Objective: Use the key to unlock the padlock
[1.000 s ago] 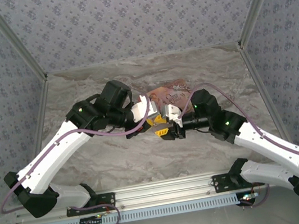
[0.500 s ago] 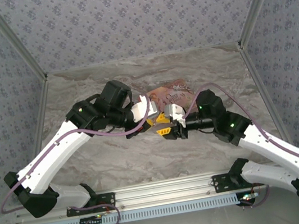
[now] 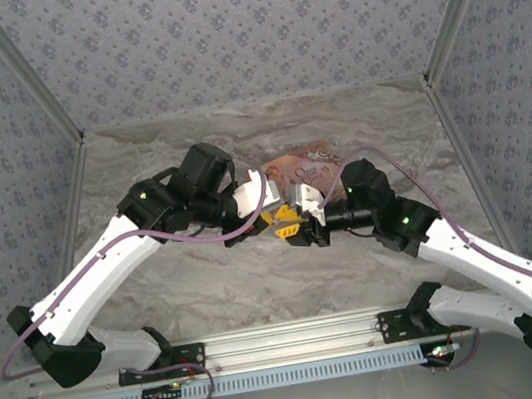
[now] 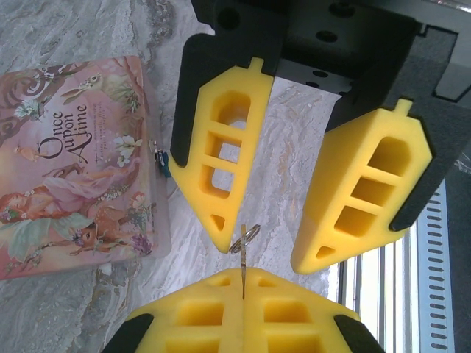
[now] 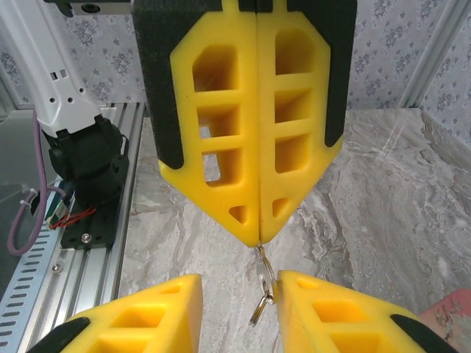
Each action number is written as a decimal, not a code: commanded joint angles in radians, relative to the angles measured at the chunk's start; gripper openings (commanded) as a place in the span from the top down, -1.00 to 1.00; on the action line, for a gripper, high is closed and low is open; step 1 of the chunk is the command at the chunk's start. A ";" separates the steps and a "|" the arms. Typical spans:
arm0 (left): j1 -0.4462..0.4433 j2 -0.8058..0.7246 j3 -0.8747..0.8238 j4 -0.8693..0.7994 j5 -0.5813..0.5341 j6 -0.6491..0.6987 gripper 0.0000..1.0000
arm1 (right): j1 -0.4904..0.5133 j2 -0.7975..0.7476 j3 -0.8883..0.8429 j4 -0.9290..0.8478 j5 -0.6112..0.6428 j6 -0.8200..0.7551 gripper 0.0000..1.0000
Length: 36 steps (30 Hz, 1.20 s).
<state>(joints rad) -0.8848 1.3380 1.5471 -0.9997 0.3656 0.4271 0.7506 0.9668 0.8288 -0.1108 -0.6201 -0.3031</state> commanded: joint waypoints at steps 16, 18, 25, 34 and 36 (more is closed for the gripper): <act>-0.003 -0.019 -0.013 -0.010 -0.017 0.022 1.00 | -0.006 0.001 0.006 -0.024 -0.012 0.000 0.56; -0.002 -0.019 -0.014 -0.010 -0.016 0.022 1.00 | -0.007 0.002 0.004 -0.024 -0.010 0.002 0.56; -0.002 -0.021 -0.009 -0.011 -0.016 0.024 1.00 | -0.008 0.007 0.006 -0.028 -0.008 0.000 0.66; -0.003 -0.024 -0.008 -0.010 -0.019 0.027 1.00 | -0.008 0.012 0.000 -0.036 -0.007 -0.001 0.65; -0.002 -0.023 -0.007 -0.010 -0.019 0.026 1.00 | -0.008 0.012 0.000 -0.036 -0.010 0.000 0.64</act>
<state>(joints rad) -0.8848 1.3373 1.5341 -1.0042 0.3618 0.4309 0.7441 0.9752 0.8288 -0.1165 -0.6170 -0.3035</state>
